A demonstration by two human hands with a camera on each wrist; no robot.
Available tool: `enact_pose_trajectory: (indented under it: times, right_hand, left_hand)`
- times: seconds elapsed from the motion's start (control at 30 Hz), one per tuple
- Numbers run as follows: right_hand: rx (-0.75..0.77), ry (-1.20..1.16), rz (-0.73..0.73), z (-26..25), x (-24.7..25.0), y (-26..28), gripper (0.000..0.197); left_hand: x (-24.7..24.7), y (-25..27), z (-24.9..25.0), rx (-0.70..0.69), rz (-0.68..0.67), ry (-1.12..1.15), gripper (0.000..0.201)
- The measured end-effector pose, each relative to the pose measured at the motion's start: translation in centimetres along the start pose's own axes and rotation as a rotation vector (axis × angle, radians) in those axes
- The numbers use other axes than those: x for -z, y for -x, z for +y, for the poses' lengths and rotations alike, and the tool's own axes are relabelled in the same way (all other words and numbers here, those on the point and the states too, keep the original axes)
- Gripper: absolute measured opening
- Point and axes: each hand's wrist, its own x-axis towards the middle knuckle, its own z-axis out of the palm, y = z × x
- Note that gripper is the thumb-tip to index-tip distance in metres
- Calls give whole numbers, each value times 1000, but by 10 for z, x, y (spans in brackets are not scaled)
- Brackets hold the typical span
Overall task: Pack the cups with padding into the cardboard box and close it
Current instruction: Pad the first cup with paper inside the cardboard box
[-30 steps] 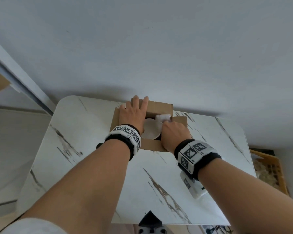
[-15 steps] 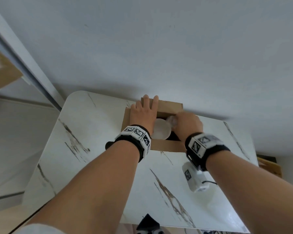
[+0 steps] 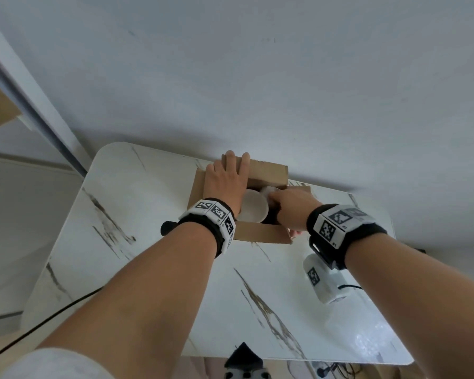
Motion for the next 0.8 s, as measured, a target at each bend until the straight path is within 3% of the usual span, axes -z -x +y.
enact_pose_trajectory:
  times: [0.27,0.47,0.63,0.8]
  right_hand:
    - [-54,50,-215,-11,6,-24,39]
    - [-90,-30,-129,-13,8,-18,37]
    - [-132,-129,32,-8,15,-22,25]
    - [-108,-162,-25,-20,5,-27,33]
  left_hand:
    - [-4,2,0,-22,27,0,120]
    - [4,2,-6,-33,10,47,101]
    - [17,2,-9,-30,-46,117,97]
    - [14,4,-11,-18,-28,156,89]
